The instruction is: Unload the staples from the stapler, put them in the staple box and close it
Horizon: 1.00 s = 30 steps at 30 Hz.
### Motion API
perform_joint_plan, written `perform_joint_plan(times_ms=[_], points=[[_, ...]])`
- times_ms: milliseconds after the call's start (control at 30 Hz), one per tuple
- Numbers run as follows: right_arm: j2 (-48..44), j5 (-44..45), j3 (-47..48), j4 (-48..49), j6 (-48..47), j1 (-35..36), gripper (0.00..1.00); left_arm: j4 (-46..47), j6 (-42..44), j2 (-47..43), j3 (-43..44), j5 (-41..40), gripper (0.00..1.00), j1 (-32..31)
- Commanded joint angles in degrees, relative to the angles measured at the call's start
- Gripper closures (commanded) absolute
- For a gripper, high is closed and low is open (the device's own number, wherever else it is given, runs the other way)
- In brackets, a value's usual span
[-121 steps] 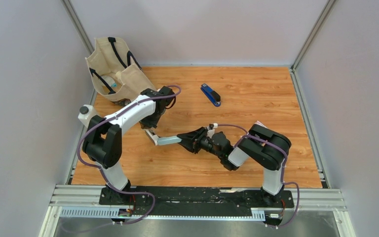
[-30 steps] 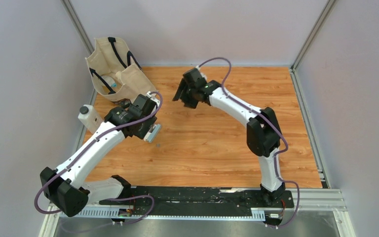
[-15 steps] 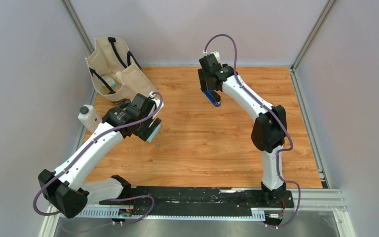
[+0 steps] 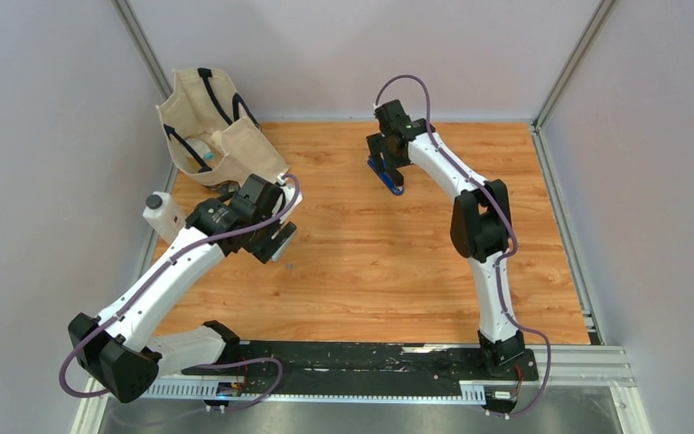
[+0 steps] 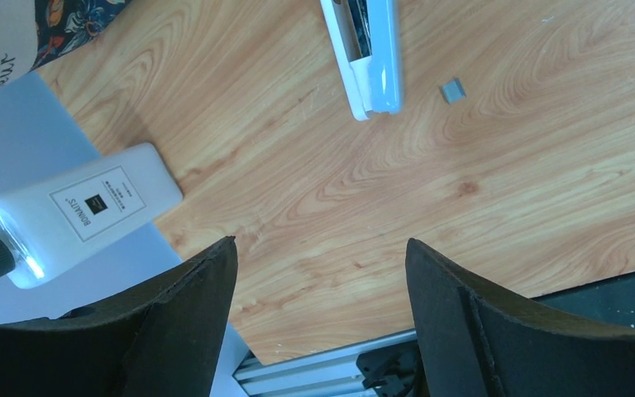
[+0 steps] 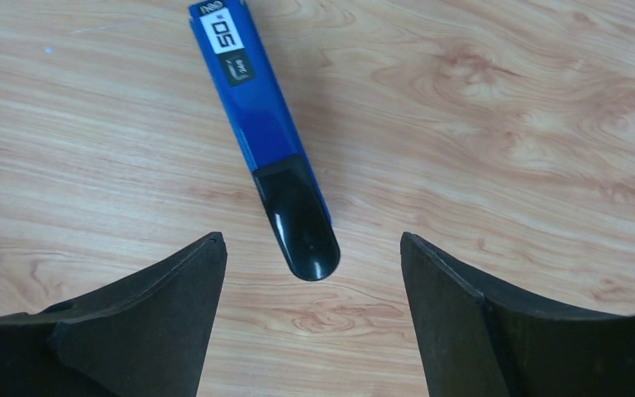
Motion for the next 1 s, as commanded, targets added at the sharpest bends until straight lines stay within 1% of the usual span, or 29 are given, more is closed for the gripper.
perform_joint_plan(times_ms=[0, 267, 400, 467, 567, 633, 667, 733, 800, 900, 967], points=[[1.46, -6.04, 3.74, 1.49, -1.31, -0.65, 0.19, 0.38, 2.17, -1.07, -0.45, 0.03, 0.17, 0.21], [7.18, -2.53, 7.43, 1.05, -0.52, -0.73, 0.28, 0.38, 3.31, -0.37, -0.36, 0.03, 0.17, 0.21], [8.76, -2.96, 8.14, 1.05, -0.26, -0.73, 0.37, 0.82, 3.84, 0.24, -0.45, -0.58, 0.16, 0.3], [9.37, -3.05, 8.14, 1.05, 0.09, -0.82, 0.47, 1.0, 3.92, 0.77, -0.28, -0.67, 0.16, 0.21], [9.55, -3.23, 7.88, 1.31, 0.88, -0.91, 0.6, 1.09, 3.66, 1.21, -0.1, -0.67, 0.16, 0.3], [9.29, -3.93, 7.44, 1.22, 1.76, -0.91, 0.72, 1.26, 3.57, 1.56, -0.19, -0.67, 0.16, 0.3], [8.85, -4.28, 7.09, 1.22, 2.55, -0.82, 0.77, 1.7, 3.49, 1.65, -0.36, -0.76, 0.16, 0.39], [7.36, -6.29, 5.34, 1.66, 4.48, -0.91, 0.85, 2.49, 2.79, 2.0, -0.54, -0.85, 0.16, 0.21], [4.65, -9.8, 2.09, 2.8, 7.81, -0.82, 0.89, 3.81, 1.03, 2.53, -1.15, -0.15, 0.16, 0.21], [-1.5, -16.3, -6.16, 6.66, 13.87, 0.05, 0.95, 5.39, 1.2, 4.2, -1.07, 4.06, 0.16, -0.58], [-6.42, -17.99, -13.36, 10.61, 16.87, 1.45, 0.98, 7.05, 1.03, 5.87, 0.16, 7.4, 0.15, -0.67]])
